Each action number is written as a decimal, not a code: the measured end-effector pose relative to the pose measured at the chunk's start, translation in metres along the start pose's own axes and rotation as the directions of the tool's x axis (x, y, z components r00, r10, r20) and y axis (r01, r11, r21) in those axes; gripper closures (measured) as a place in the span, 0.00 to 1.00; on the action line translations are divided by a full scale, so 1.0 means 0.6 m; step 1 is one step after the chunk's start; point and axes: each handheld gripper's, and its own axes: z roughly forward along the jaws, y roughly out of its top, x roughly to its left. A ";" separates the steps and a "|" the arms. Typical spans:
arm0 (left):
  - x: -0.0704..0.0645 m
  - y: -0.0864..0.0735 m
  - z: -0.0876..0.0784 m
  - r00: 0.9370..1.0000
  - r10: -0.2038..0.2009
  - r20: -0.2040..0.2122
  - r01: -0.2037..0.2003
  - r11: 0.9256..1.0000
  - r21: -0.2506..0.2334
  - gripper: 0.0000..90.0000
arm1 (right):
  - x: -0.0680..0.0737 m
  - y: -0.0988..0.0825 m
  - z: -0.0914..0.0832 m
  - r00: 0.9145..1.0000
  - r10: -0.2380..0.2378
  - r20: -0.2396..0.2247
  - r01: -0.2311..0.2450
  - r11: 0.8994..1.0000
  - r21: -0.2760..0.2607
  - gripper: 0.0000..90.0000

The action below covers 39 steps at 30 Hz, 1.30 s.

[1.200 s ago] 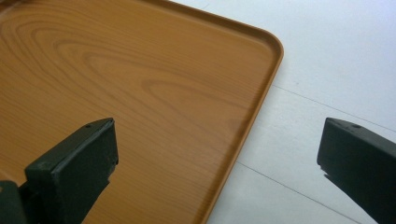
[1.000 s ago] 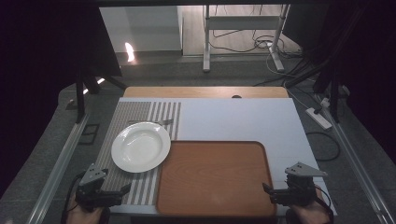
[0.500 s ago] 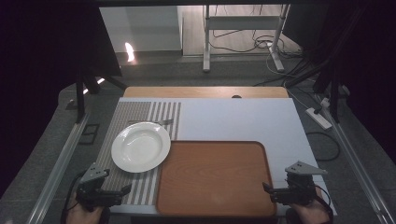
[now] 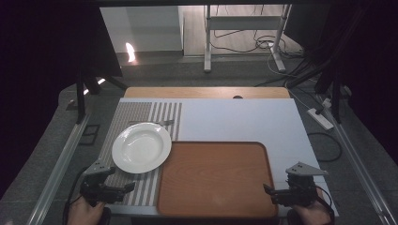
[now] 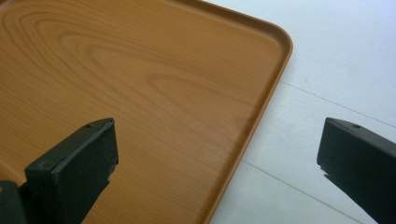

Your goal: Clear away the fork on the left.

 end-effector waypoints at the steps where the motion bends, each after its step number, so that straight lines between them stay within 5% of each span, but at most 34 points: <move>1: 0.000 0.000 0.000 1.000 0.000 0.000 0.000 1.000 0.000 0.00 | 0.000 0.000 0.000 1.000 -0.001 0.000 0.001 1.000 0.001 0.00; 8: 0.012 0.005 0.005 1.000 -0.010 0.017 0.010 1.000 0.001 0.00 | 0.000 -0.001 -0.001 1.000 0.002 0.002 -0.002 1.000 0.001 0.00; 22: 0.029 0.041 0.035 0.999 0.022 0.024 -0.024 0.996 0.087 0.00 | 0.001 0.001 0.002 1.000 -0.001 0.001 0.001 1.000 0.007 0.00; 32: 0.059 0.070 0.058 1.000 0.010 0.024 -0.012 0.998 0.059 0.00 | 0.000 0.001 0.002 1.000 -0.004 0.003 0.004 1.000 0.011 0.00; 39: 0.084 0.091 0.069 1.000 0.011 -0.014 -0.010 0.998 0.057 0.00 | 0.000 0.001 0.003 1.000 -0.004 0.003 0.004 1.000 0.012 0.00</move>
